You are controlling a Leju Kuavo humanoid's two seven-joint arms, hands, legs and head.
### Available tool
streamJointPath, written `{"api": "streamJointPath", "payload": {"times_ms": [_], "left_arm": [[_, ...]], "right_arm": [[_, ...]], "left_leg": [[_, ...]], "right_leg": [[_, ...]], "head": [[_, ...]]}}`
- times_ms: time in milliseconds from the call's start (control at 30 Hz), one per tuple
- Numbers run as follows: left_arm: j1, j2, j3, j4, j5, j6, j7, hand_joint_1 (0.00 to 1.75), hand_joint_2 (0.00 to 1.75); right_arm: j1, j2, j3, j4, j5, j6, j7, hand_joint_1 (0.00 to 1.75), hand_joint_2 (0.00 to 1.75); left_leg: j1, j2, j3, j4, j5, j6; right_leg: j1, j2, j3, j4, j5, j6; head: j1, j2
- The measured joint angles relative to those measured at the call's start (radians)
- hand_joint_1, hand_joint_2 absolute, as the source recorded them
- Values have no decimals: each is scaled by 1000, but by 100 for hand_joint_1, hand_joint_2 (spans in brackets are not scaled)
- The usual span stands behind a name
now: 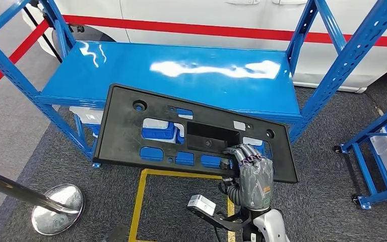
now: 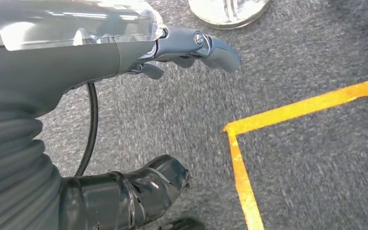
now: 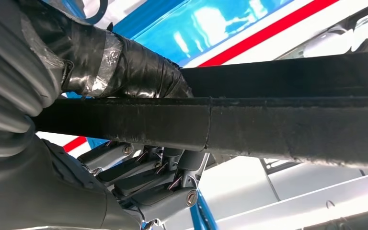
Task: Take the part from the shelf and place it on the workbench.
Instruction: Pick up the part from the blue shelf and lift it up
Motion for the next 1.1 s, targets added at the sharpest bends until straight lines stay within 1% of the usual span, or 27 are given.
{"api": "streamJointPath", "payload": {"times_ms": [67, 100, 133, 167, 233, 267, 300, 333, 367, 400, 433, 467, 500, 567, 600, 633, 667, 733, 767, 800, 833, 867, 900, 967, 1000, 1033, 1100], "left_arm": [[1, 0, 0, 0, 0, 2, 1, 0, 175], [1, -1, 1, 0, 1, 3, 1, 0, 175], [1, -1, 1, 0, 1, 4, 2, 0, 175], [0, -2, 1, 0, 2, 4, 2, 0, 175], [-1, -2, 1, 0, 3, 5, 2, 0, 175], [0, -2, 2, 0, 3, 5, 2, 0, 175], [0, -2, 2, 0, 3, 5, 2, 0, 175], [0, -2, 2, 0, 3, 5, 2, 0, 175], [0, -2, 2, 0, 3, 5, 2, 0, 175], [0, -2, 2, 0, 3, 5, 2, 0, 175], [0, -3, 2, 0, 3, 5, 2, 0, 175], [1, -3, 2, 0, 3, 6, 2, 0, 175], [1, -3, 2, 0, 4, 6, 2, 0, 175], [2, -3, 3, 0, 4, 7, 2, 0, 175], [3, -3, 3, 0, 5, 7, 2, 0, 175], [4, -2, 3, 0, 5, 7, 2, 0, 175], [5, -2, 4, 0, 6, 7, 1, 0, 175], [5, -2, 4, 0, 6, 7, 1, 0, 175], [5, -2, 4, 0, 6, 7, 1, 0, 175], [4, -2, 4, 0, 6, 7, 1, 0, 175], [4, -2, 4, 0, 6, 7, 1, 0, 175], [4, -2, 4, 0, 6, 7, 1, 0, 175], [3, -2, 4, 0, 6, 7, 1, 0, 175], [0, -2, 4, 0, 6, 8, 1, 0, 175], [-1, -2, 4, 0, 6, 8, 1, 0, 175], [-1, -2, 4, 0, 6, 8, 0, 0, 175], [0, -2, 5, 0, 6, 8, 0, 0, 175]], "right_arm": [[3, 0, -2, 0, -2, 0, -1, 175, 175], [6, 0, -3, 0, -3, 0, -2, 175, 175], [7, -1, -5, 0, -4, 0, -3, 175, 175], [9, -1, -7, 0, -5, 0, -3, 175, 175], [13, -1, -10, 0, -6, 0, -4, 175, 175], [15, -1, -12, 0, -7, 0, -4, 175, 175], [17, -1, -14, 1, -7, 0, -4, 175, 175], [19, -2, -16, 1, -8, -1, -4, 175, 175], [19, -2, -18, 0, -9, -1, -4, 175, 175], [20, -2, -20, 0, -9, -1, -4, 175, 175], [20, -1, -22, 0, -10, -2, -5, 175, 175], [22, -1, -23, -1, -11, -2, -5, 175, 175], [23, -1, -25, -1, -11, -2, -6, 175, 175], [27, -2, -26, -2, -11, -2, -7, 175, 175], [28, -1, -27, -2, -12, -2, -8, 175, 175], [28, -1, -27, -2, -12, -2, -8, 175, 175], [29, -1, -27, -2, -13, -2, -9, 175, 175], [30, 0, -27, -2, -18, -2, -11, 175, 175], [31, 0, -27, -2, -21, -2, -12, 175, 175], [32, 0, -28, -2, -23, -2, -13, 175, 175], [33, 0, -28, -2, -24, -2, -13, 175, 175], [33, 0, -28, -2, -25, -2, -13, 175, 175], [33, 0, -28, -2, -26, -2, -13, 175, 175], [33, 0, -29, -3, -29, -2, -15, 175, 175], [33, 0, -30, -3, -30, -2, -16, 175, 175], [34, 0, -31, -3, -30, -2, -17, 175, 175], [35, 0, -32, -3, -32, -2, -19, 175, 175]], "left_leg": [[1, 2, -9, -4, 17, 9], [3, 4, -14, -10, 28, 16], [6, 7, -23, -15, 40, 24], [8, 9, -32, -17, 52, 29], [6, 9, -59, -14, 69, 35], [6, 10, -73, -11, 77, 35], [5, 10, -87, -6, 84, 34], [6, 10, -102, 0, 91, 32], [6, 10, -116, 7, 97, 30], [5, 10, -129, 15, 101, 26], [4, 9, -139, 23, 106, 22], [3, 8, -145, 27, 111, 17], [2, 8, -149, 29, 118, 11], [2, 7, -155, 26, 132, 0], [2, 6, -162, 31, 124, -6], [4, 4, -171, 49, 98, -12], [6, 3, -184, 86, 54, -17], [8, 3, -208, 203, -43, -26], [9, 3, -213, 258, -66, -29], [10, 3, -208, 291, -65, -30], [10, 3, -188, 290, -44, -30], [10, 3, -150, 253, -15, -28], [9, 2, -99, 189, 5, -23], [5, 0, -1, 47, 5, -12], [2, 0, 25, 3, -4, -8], [-1, 0, 33, -18, -8, -4], [1, 2, 23, -29, 8, 7]], "right_leg": [[-1, 0, -3, -2, 8, 12], [-1, 1, -8, 5, -5, 18], [-1, 2, -17, 30, -36, 22], [-2, 3, -30, 73, -82, 25], [-3, 3, -57, 188, -169, 30], [-3, 3, -62, 233, -185, 32], [-3, 3, -53, 253, -178, 34], [-4, 3, -28, 240, -153, 35], [-5, 3, 12, 195, -125, 35], [-6, 2, 60, 130, -113, 33], [-4, 3, 104, 65, -112, 29], [-2, 4, 131, 19, -119, 25], [1, 6, 142, -6, -128, 21], [1, 5, 132, -14, -116, 7], [-1, 5, 123, -16, -106, -2], [-4, 3, 113, -19, -95, -11], [-6, 1, 101, -21, -83, -19], [-4, 0, 75, -20, -62, -26], [-3, 0, 61, -18, -51, -26], [-2, -1, 47, -17, -42, -25], [-2, -1, 34, -14, -33, -24], [-2, -1, 22, -12, -26, -22], [-2, 0, 13, -9, -18, -19], [0, 0, 0, -6, -4, -10], [0, 0, -2, -7, 4, -5], [0, -1, -4, -10, 13, 2], [0, 1, -7, -14, 21, 14]], "head": [[0, 0], [1, 0], [1, 0], [2, 0], [2, 0], [2, 0], [2, 0], [2, 0], [2, 0], [2, 0], [2, 0], [2, 0], [1, 0], [1, 0], [1, 0], [1, 0], [0, 0], [0, 0], [0, 0], [0, 0], [0, 0], [0, 0], [0, 0], [0, 0], [0, 0], [0, 0], [1, 0]]}}
